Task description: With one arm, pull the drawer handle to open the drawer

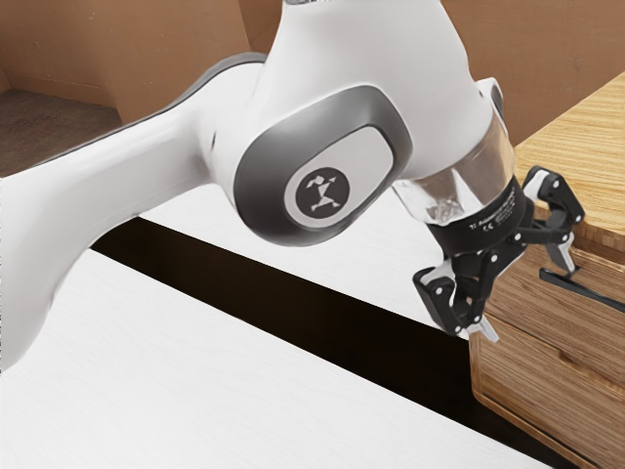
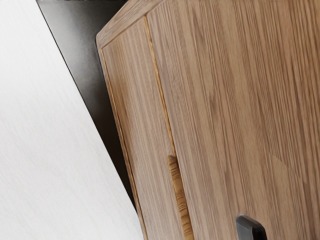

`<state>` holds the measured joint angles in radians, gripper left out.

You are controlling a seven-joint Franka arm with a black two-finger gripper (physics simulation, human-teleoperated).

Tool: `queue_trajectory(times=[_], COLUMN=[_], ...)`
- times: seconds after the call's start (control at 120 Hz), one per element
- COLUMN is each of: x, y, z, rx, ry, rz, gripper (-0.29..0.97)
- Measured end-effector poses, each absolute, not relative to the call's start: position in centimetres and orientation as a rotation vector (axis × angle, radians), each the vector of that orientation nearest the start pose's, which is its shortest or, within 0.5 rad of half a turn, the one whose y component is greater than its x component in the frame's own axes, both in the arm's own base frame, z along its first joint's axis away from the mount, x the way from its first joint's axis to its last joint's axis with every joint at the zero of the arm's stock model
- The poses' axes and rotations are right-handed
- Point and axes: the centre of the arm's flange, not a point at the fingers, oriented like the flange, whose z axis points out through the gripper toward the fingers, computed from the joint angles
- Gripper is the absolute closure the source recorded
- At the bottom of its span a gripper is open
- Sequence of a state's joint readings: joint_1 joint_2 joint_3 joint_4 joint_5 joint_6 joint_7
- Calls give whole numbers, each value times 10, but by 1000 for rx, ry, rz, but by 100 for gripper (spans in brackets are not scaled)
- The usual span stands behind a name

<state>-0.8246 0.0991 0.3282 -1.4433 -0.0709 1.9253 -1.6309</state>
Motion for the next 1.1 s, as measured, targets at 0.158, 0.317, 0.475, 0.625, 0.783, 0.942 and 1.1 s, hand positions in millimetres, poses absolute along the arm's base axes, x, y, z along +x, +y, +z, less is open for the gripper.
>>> queue_trajectory(times=[0.158, 0.317, 0.475, 0.625, 0.783, 0.942, 1.1], x=[527, 527, 527, 529, 524, 501, 476], y=[-319, -321, -321, -325, -325, -322, -312], z=[670, 671, 671, 665, 651, 655, 653], rx=[-2964, -2969, -2973, -2976, -2976, -3024, -3055], ry=[-1865, -1870, -1868, -1853, -1829, -1785, -1746], rz=[-279, -285, -292, -291, -269, -276, -257], gripper=[0, 16, 31, 37, 40, 41, 42])
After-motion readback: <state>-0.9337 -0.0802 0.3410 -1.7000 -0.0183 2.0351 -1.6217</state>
